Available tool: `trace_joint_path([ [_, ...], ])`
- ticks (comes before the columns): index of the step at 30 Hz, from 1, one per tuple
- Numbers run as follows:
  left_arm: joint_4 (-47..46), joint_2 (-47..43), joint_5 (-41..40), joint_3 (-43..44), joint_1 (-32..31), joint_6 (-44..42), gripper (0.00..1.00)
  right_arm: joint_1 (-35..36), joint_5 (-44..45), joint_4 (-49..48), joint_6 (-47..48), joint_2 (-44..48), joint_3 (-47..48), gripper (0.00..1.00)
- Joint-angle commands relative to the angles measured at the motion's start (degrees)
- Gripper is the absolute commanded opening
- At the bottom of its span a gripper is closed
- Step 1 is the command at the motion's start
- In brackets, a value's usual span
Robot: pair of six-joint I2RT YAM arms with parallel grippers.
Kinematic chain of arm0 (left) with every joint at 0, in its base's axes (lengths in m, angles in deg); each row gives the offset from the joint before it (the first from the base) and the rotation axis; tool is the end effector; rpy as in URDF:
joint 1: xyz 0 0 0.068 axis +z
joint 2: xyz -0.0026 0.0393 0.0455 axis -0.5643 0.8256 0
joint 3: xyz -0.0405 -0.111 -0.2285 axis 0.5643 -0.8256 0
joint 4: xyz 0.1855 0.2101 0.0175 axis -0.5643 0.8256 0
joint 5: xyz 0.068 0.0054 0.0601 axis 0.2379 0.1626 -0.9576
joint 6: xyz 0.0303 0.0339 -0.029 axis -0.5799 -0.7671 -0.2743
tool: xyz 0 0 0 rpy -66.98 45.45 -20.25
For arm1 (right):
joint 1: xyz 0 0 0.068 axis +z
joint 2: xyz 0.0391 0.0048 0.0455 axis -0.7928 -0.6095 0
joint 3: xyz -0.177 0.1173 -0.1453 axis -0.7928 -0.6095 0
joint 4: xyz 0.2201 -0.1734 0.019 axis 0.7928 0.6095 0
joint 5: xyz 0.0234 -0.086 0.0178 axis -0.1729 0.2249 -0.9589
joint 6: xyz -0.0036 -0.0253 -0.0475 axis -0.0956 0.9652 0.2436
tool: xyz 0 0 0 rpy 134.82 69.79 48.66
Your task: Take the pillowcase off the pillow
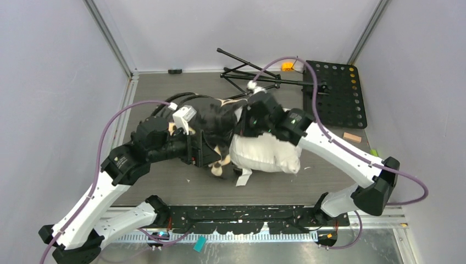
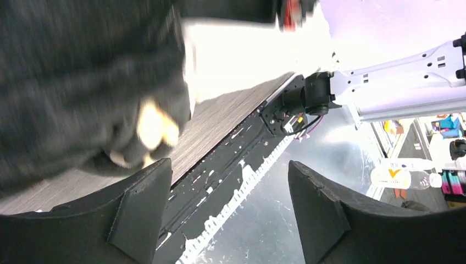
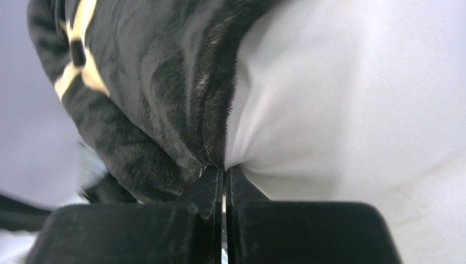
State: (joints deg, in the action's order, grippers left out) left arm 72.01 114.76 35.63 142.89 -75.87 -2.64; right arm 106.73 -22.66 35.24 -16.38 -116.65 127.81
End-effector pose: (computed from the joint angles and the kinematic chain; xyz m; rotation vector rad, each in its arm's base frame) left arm 0.1277 -0.1276 0.3908 0.3508 2.1919 -1.1029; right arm 0.1945 0.2618 0.3583 -0.2246 2.3580 0.6813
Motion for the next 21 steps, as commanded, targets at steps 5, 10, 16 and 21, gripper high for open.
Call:
trace_joint_path([
  [5,6.67,-1.78,-12.02,2.30,-0.06,1.41,0.83,-21.78,-27.67,-27.37,-19.69,-1.96,-4.11,0.00],
  [10,-1.54,-2.40,-15.54,-4.87,-0.06,4.95,0.93,-25.39,-30.04,-33.27,-23.31,-5.33,-5.53,0.00],
  [16,-11.33,4.63,-18.87,-8.65,-0.06,-0.81,0.94,-28.01,-32.23,-36.15,-24.88,-8.90,-5.15,0.00],
  [21,-19.03,14.30,-20.35,-7.18,-0.06,-6.08,0.94,-30.62,-33.63,-36.14,-23.92,-11.10,-2.88,0.00],
])
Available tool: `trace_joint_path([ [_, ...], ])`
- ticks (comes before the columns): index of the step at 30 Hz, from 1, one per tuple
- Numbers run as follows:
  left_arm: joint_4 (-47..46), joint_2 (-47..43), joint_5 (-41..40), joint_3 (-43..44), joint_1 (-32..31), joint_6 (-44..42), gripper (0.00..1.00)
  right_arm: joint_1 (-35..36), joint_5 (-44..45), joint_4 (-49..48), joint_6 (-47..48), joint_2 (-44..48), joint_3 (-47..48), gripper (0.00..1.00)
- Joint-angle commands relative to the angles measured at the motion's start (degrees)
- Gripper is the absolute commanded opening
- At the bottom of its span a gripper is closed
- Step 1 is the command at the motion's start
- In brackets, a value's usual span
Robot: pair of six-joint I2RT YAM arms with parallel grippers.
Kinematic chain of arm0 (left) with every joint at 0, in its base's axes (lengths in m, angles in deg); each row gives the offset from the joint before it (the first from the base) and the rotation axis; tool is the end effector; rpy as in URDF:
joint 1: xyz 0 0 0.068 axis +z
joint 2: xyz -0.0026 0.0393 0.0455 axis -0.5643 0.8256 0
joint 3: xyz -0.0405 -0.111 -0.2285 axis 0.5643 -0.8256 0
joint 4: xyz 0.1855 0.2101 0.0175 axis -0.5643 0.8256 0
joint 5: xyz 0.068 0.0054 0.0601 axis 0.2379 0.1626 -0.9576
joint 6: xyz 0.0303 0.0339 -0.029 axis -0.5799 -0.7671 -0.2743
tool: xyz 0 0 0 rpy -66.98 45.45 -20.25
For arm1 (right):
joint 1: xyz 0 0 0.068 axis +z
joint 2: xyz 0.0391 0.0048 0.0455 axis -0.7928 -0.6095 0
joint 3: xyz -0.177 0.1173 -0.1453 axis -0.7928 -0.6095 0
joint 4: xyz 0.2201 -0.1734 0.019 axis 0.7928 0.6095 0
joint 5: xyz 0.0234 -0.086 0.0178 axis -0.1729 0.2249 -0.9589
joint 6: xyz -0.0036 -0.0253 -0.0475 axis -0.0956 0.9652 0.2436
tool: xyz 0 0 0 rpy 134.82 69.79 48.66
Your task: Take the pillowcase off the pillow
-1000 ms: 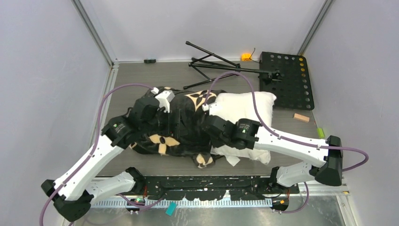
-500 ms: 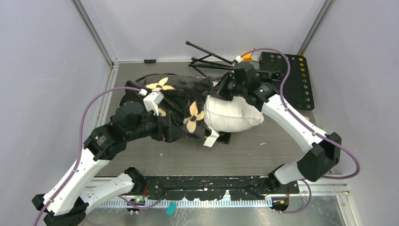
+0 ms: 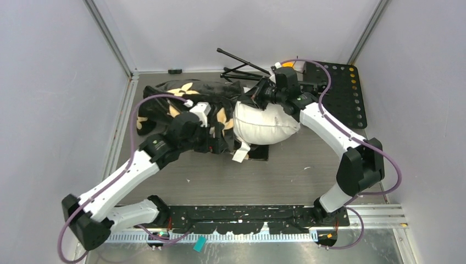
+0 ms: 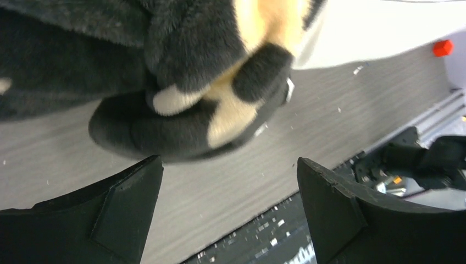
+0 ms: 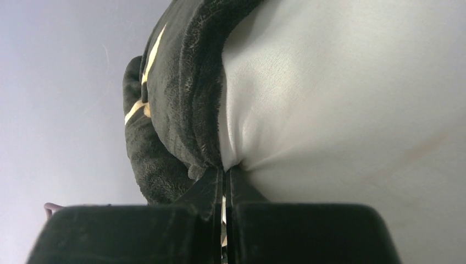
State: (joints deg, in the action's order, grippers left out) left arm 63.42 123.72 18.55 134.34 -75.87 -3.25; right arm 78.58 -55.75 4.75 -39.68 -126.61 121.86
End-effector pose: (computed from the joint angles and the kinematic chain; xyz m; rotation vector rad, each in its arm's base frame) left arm 0.1762 -0.1566 0.3230 0.1651 2.2960 -0.7264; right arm 0.3444 0.1857 0.3112 0.4182 2.2482 1.3500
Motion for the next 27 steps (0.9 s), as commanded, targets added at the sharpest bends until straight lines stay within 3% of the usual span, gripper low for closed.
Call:
trace_joint_path([
  [1,-11.65,7.28,-3.84,2.34,-0.06,-6.65,0.93,-3.01,-0.76,-5.54,-0.30,-1.45,3.60,0.00],
  [3,-14.30,11.42,-5.19,4.33,-0.01,-9.11,0.89,-4.68,-1.10,-4.94,0.57,-2.07,4.95,0.01],
  [4,-15.14,14.48,-6.08,6.01,0.26,-9.94,0.82,-5.70,-1.55,-4.24,1.29,-2.39,5.92,0.05],
  [8,-18.01,21.78,-11.30,10.92,2.03,-11.36,0.19,-9.80,-2.63,1.69,7.56,-1.71,10.17,0.45],
  [10,-20.11,24.20,-12.45,12.57,2.98,-12.45,0.01,-11.38,-0.93,7.17,13.95,-0.07,12.46,0.58],
  [16,-19.61,30.63,-7.52,21.73,8.32,-13.44,0.00,-11.79,10.17,22.45,32.70,8.48,14.82,0.92],
  [18,-19.28,33.32,-4.70,24.42,10.56,-12.61,0.00,-11.75,17.03,24.77,36.67,12.14,12.35,0.98],
  [21,-17.16,36.89,-1.11,29.71,13.16,-11.92,0.00,-11.79,26.71,22.53,41.27,18.84,5.45,1.00],
  [27,-13.53,43.48,2.72,36.59,15.18,-12.37,0.00,-11.76,28.34,9.82,41.93,31.24,-8.85,1.00],
])
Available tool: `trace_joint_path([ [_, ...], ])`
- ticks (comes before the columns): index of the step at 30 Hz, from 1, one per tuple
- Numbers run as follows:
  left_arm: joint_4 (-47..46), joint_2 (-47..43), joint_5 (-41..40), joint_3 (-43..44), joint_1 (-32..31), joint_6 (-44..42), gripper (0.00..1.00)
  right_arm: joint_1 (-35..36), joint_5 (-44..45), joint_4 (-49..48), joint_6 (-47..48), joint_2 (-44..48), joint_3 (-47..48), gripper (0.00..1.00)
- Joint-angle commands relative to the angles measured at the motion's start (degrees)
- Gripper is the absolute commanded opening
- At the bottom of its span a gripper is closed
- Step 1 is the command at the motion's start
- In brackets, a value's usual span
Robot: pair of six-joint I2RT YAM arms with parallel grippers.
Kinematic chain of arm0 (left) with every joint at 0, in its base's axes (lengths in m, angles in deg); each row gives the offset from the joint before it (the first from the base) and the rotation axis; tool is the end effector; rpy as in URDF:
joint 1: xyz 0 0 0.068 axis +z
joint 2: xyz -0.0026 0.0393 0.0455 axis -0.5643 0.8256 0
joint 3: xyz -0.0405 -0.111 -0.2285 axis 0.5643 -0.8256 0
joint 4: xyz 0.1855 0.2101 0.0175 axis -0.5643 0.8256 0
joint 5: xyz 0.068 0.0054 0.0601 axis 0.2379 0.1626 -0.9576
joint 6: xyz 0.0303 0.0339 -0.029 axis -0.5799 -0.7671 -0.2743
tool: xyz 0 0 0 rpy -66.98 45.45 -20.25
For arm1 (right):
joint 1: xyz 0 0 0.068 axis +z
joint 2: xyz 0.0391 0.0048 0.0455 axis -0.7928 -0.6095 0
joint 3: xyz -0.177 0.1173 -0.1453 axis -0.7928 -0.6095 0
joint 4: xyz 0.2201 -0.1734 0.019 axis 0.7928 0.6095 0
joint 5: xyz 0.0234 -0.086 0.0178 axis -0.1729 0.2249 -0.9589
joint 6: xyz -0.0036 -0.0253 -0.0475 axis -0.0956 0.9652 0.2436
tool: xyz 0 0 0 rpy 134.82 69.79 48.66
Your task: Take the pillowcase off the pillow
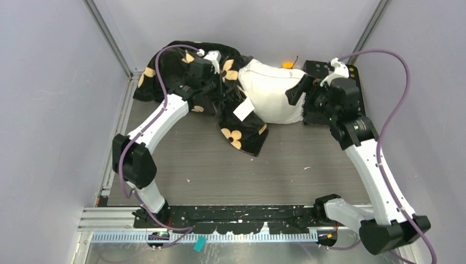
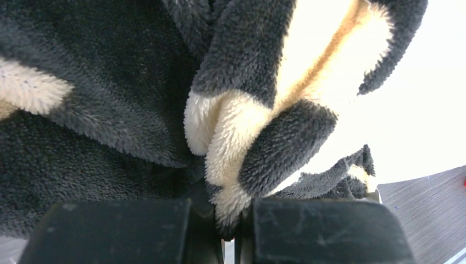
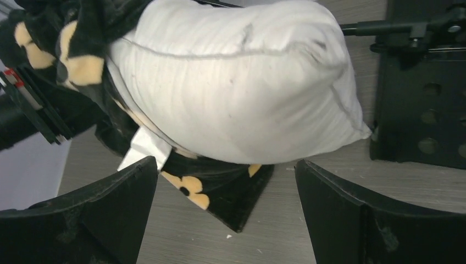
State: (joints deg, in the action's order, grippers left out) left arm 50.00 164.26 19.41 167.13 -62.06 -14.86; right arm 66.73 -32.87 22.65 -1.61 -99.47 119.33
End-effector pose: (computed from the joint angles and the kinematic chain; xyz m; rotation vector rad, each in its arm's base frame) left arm 0.3674 -0.1941 0.3351 0.1230 2.1458 -0.5452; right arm 0.2538 0.0660 0.4095 0.1543 1.9318 0.4934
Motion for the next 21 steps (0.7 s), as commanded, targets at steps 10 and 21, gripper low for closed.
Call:
trace_joint_path([
  [10,3.18,8.06,2.67,9.58,2.79,-0.92,0.00,0.04,9.26,-17.19,4.41,-5.16,-10.43,1.00],
  [21,14.63,5.47,7.77,13.67,4.41,-1.51,0.64,-0.05,-2.85,-23.24,2.89,-20.65,-4.44,0.26],
])
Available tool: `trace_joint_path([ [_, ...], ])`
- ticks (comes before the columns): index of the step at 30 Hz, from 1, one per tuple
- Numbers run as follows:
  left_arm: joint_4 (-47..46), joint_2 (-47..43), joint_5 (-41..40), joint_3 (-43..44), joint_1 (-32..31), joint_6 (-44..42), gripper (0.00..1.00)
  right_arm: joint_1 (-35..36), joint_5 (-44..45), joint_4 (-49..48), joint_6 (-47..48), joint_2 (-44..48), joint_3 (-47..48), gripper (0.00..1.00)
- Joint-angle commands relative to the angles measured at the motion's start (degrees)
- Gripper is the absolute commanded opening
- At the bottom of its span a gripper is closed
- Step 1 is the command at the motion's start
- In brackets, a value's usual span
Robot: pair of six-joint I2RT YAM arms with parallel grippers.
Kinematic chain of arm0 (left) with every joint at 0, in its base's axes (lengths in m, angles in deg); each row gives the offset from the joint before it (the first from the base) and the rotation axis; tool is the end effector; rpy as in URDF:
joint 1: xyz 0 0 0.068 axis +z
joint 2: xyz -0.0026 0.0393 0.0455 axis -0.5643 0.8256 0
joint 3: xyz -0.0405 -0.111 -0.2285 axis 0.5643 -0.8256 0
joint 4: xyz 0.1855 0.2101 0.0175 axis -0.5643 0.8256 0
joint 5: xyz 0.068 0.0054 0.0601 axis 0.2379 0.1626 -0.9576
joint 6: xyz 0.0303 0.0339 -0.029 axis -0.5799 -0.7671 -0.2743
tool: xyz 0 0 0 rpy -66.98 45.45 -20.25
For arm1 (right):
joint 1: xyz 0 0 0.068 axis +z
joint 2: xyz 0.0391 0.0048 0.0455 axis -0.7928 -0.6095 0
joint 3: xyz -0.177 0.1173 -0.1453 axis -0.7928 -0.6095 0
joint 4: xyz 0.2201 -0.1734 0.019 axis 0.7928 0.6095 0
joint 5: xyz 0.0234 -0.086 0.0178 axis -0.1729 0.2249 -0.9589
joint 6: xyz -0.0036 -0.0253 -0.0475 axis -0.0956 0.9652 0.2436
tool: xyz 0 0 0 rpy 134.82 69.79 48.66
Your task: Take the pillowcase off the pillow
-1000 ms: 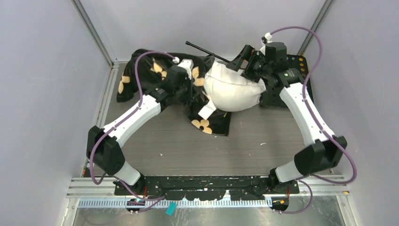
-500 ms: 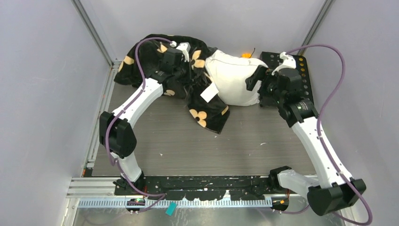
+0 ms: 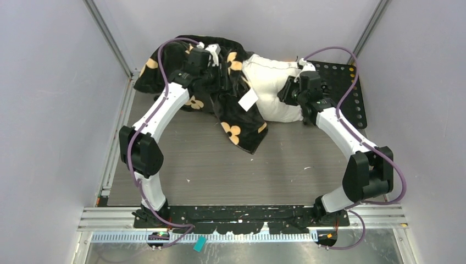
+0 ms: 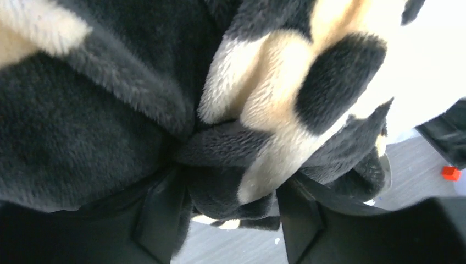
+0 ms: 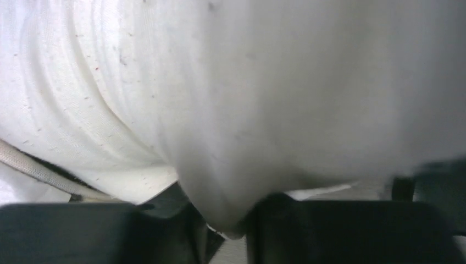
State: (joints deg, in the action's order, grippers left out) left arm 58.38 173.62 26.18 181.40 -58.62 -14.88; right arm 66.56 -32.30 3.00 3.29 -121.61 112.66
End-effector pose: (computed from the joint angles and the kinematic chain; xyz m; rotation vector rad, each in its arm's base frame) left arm 0.4060 -0.1887 0.3445 0.1298 2.2176 -0.6147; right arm 0.3579 0.0909 0.2850 0.0907 2.0882 0.3906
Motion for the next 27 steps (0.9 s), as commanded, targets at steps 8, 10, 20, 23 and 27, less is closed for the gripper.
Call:
trace_joint_path([
  [8,3.57,-20.22,-1.86,-16.18,-3.83,6.42,0.89,0.13,-1.08,0.43,-14.65,1.16,6.68,0.00],
  [10,0.00,-23.62,-5.70,-21.37,-7.34,9.58,0.94,0.15,-1.54,1.08,-17.26,0.92,7.32,0.00],
  [20,-20.56,-23.55,-17.11,-34.73,-14.53,19.72,1.00,0.20,-4.71,0.88,-21.53,2.67,5.12,0.00],
  [23,-23.94,-19.50,-16.10,-31.72,-15.04,19.79,1.00,0.13,-5.60,0.66,-21.93,3.47,4.15,0.00],
  [27,-24.88,-13.43,-14.46,-26.53,-15.91,19.09,1.00,0.17,-6.42,1.69,-21.72,4.43,3.87,0.00],
])
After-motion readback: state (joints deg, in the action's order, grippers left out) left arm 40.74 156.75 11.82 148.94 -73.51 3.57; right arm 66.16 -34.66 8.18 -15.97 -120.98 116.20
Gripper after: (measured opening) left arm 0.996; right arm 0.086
